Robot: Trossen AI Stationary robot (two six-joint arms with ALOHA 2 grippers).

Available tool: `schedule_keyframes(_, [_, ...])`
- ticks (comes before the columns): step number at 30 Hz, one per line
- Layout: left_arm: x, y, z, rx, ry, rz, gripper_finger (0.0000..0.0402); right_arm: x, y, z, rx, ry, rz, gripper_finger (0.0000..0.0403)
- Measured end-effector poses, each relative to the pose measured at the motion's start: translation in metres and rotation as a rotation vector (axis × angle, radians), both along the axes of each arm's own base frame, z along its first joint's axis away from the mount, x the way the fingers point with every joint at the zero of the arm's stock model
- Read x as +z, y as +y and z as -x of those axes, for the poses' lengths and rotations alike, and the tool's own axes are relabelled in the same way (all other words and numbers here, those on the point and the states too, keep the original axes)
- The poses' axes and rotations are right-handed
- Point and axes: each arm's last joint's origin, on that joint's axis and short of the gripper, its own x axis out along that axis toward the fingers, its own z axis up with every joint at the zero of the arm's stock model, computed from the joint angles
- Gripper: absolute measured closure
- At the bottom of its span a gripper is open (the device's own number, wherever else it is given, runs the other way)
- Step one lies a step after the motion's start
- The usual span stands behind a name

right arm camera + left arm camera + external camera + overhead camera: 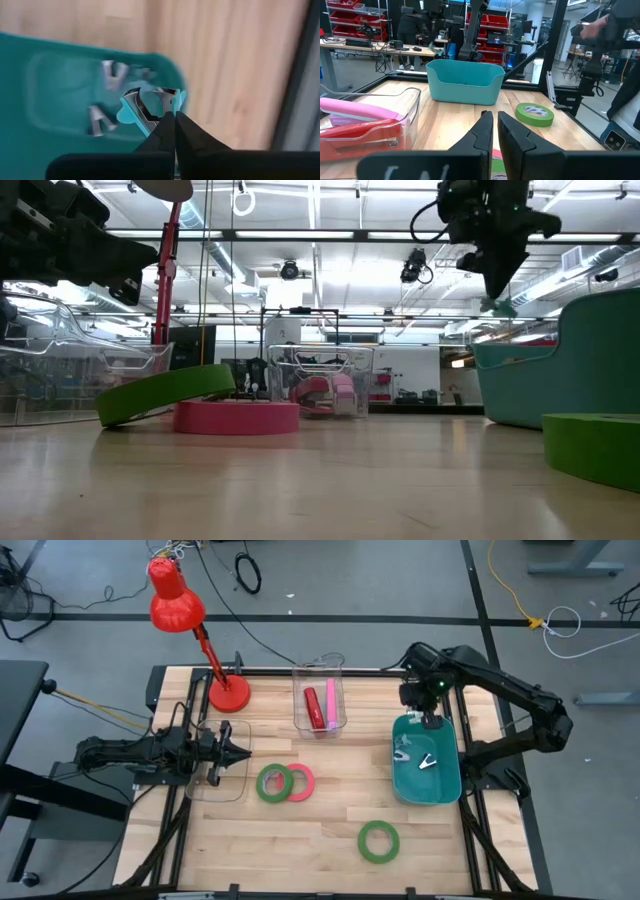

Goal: Pick and place Stapler, Stapler remover, tape
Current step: Put the light blue staple remover into the blue bin

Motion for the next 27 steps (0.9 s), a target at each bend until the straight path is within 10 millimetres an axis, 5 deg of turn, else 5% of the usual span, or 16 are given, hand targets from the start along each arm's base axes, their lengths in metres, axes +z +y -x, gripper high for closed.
schedule_keyframes(27, [0.000, 0.000, 0.000, 0.000, 0.000, 0.000, 0.0371, -0.026, 0.022, 0.010, -0.225, 0.226, -0.189, 0.0373])
